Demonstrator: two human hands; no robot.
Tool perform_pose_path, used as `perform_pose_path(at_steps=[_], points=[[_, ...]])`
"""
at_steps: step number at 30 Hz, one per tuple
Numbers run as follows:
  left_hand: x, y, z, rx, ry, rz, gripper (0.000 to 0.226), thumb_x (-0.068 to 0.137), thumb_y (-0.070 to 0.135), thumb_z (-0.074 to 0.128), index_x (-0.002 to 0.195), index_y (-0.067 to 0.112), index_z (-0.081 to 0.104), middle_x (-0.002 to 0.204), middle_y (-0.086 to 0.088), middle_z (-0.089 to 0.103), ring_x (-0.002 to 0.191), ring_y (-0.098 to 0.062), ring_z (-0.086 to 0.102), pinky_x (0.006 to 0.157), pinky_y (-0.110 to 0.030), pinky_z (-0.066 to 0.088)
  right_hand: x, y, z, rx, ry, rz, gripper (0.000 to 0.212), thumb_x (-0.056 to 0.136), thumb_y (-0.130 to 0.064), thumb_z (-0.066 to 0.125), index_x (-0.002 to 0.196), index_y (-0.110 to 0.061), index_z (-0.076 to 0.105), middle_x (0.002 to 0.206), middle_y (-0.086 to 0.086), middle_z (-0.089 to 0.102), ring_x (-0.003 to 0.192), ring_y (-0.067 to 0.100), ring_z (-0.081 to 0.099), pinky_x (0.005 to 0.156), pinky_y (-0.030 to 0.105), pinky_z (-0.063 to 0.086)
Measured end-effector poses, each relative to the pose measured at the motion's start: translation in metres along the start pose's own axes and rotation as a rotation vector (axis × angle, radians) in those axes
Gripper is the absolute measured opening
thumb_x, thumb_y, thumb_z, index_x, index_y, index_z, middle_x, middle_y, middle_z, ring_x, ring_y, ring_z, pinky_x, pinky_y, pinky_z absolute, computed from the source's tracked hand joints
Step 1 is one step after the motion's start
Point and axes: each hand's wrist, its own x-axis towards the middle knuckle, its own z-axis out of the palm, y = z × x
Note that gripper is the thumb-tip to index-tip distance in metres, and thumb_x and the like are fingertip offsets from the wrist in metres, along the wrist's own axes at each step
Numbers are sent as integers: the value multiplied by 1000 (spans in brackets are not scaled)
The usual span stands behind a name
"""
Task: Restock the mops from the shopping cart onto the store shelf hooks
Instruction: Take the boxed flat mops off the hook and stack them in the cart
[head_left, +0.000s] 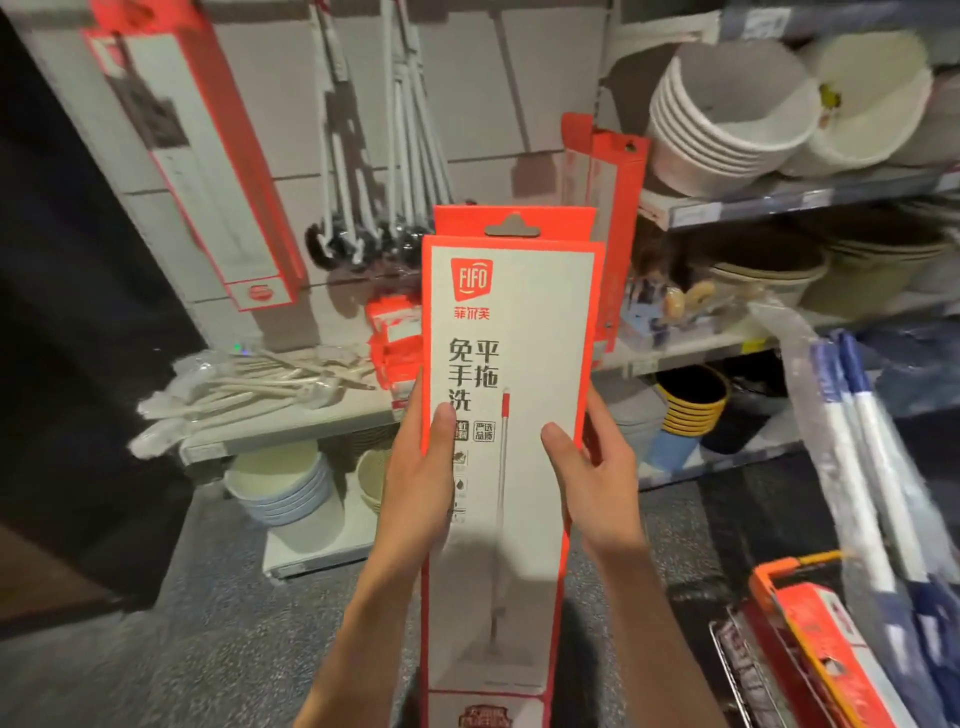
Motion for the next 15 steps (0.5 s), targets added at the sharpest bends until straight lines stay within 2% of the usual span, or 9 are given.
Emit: perform_pose_path(at_steps=[4,7,9,11,13,15], points=[[-5,-5,-58,-95,63,-5,42,106,41,39,146,35,47,133,26,61,121,13,53,93,-5,43,-13,1,55,-33,-77,-34,60,94,7,59,150,-10,43,142,-1,59,128,5,57,106,24,47],[-6,-4,-110,-149,136,-6,39,106,40,40,144,36,48,127,25,65,116,9,59,88,-11,48,-29,4,102,-50,-150,-31,61,92,7,63,147,-12,46,133,-13,63,117,-6,60,92,11,47],[-7,-6,-147,-158,178,-2,39,106,43,39,144,36,48,127,22,65,116,5,61,94,-21,51,-40,10,133,-82,-199,-45,64,88,0,69,147,-14,48,128,-23,64,117,-7,60,90,8,46],[-11,-10,-180,-148,206,1,42,104,49,39,144,37,47,128,18,66,117,-2,63,99,-35,51,-50,15,164,-118,-234,-58,67,83,-16,70,147,-15,48,130,-27,62,121,-6,58,93,9,44],[-14,-17,-210,-147,238,-3,43,104,50,40,144,36,47,122,18,68,111,-4,66,95,-38,54,-58,15,195,-126,-268,-66,72,80,-27,70,147,-14,47,136,-19,61,122,-7,57,94,9,43],[-16,-24,-239,-135,280,2,41,105,46,39,143,34,49,114,21,70,102,-1,69,87,-31,57,-64,17,223,-113,-300,-66,72,81,-25,68,148,-12,45,143,-9,56,121,-12,54,94,6,42]])
